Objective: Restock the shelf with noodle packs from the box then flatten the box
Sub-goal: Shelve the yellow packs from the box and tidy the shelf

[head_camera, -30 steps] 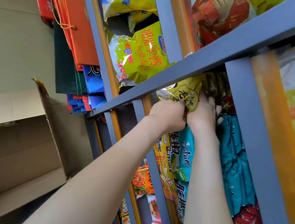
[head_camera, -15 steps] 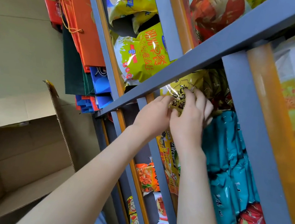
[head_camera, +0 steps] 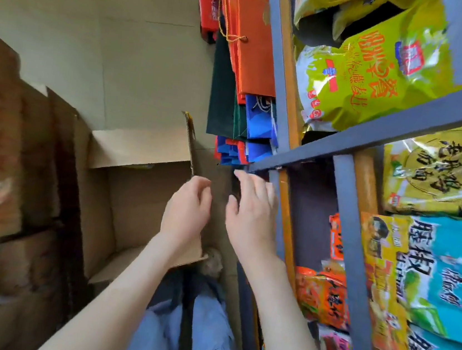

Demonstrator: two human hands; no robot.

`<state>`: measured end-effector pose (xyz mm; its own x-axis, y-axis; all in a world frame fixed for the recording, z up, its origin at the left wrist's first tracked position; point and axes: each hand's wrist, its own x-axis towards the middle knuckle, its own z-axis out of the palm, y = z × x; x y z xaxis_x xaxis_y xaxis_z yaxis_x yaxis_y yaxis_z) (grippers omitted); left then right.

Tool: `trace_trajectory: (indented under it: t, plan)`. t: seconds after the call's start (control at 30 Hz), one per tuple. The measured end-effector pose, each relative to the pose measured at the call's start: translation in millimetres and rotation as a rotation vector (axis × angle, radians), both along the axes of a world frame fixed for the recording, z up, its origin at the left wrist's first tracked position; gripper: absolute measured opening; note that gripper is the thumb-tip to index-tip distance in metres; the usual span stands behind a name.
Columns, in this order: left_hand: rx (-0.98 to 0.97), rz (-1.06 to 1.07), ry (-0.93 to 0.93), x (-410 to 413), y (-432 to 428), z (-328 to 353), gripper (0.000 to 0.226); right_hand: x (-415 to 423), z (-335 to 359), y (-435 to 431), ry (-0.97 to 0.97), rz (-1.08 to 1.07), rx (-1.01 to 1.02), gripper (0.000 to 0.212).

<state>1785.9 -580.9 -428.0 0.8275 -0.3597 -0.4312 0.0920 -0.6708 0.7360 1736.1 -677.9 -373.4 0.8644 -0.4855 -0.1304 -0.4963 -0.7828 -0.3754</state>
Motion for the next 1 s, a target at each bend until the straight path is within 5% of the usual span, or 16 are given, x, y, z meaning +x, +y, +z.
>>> trace_trajectory:
  t: [0.2, 0.37, 0.6, 0.9, 1.0]
  plan:
    - [0.296, 0.171, 0.151, 19.0, 65.5, -134.5, 0.028, 33.5, -151.3, 50.3, 0.212, 0.192, 0.262, 0.043]
    - [0.336, 0.429, 0.3, 49.6, 88.7, -297.5, 0.033, 69.9, -313.3, 79.3, 0.305, 0.266, 0.315, 0.047]
    - [-0.089, 1.066, 0.723, 127.6, 112.1, -480.0, 0.035, 106.5, -469.5, 86.6, 0.338, 0.324, 0.227, 0.053]
    - [-0.388, 1.164, 0.706, 161.1, 76.1, -546.8, 0.019, 135.8, -541.3, 94.5, 0.608, 0.305, 0.206, 0.074]
    - [-0.394, 1.187, 0.727, 153.2, 70.6, -538.2, 0.039, 134.1, -543.2, 93.4, 0.6, 0.265, 0.217, 0.074]
